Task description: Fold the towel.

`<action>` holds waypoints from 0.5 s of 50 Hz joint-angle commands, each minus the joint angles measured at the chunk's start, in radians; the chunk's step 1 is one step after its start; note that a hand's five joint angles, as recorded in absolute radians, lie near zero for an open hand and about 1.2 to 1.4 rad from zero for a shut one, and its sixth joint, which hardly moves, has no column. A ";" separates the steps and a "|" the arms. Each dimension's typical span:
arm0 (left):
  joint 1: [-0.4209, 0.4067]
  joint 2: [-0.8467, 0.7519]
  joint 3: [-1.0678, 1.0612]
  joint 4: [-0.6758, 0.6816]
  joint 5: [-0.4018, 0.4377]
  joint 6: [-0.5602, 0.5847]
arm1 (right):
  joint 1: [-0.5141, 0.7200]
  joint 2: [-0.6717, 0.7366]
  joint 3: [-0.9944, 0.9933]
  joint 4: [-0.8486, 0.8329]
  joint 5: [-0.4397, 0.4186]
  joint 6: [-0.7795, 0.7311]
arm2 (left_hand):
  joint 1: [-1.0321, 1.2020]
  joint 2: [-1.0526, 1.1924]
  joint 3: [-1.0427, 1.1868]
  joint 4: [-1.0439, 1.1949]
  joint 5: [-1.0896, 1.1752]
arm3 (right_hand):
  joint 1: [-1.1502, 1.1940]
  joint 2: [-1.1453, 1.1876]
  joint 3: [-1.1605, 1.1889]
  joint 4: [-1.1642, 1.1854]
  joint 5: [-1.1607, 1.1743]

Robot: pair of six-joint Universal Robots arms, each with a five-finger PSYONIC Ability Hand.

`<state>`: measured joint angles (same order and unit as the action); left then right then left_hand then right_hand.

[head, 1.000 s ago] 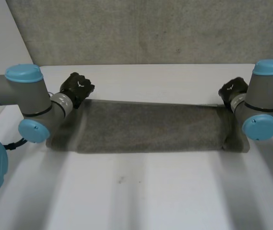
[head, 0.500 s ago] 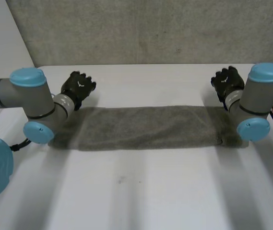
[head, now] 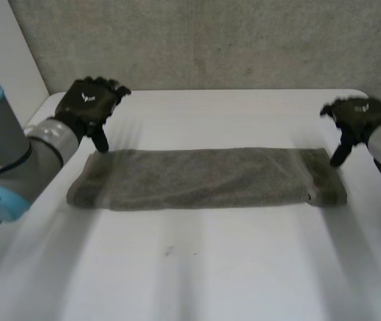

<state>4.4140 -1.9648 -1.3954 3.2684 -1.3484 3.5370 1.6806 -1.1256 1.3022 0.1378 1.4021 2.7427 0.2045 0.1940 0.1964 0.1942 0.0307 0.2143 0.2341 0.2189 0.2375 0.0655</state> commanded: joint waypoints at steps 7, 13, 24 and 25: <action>-0.011 0.165 -0.310 0.123 0.005 -0.148 | -0.101 0.078 0.242 -0.130 -0.167 -0.008 | 0.012 0.022 0.020 0.022 0.011 | 0.346 0.326 0.341 0.323 0.320; -0.013 0.184 -0.330 0.145 0.003 -0.150 | -0.111 0.142 0.247 -0.193 -0.134 -0.084 | 0.012 0.022 0.020 0.022 0.011 | 0.496 0.476 0.491 0.473 0.470; -0.013 0.188 -0.338 0.148 0.003 -0.148 | -0.180 0.158 0.213 -0.236 0.011 -0.244 | 0.015 0.025 0.023 0.025 0.014 | 1.182 1.162 1.177 1.159 1.156; -0.013 0.194 -0.340 0.146 0.003 -0.148 | -0.185 0.139 0.209 -0.262 0.061 -0.291 | 0.015 0.025 0.023 0.025 0.014 | 1.182 1.162 1.177 1.159 1.156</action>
<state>4.4007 -1.7773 -1.7343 3.4184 -1.3442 3.3866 1.5328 -0.9522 1.5317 -0.0695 1.3180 2.5730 0.2045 0.1939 0.1950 0.1942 0.0292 0.9445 1.1715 1.1683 1.1813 0.9513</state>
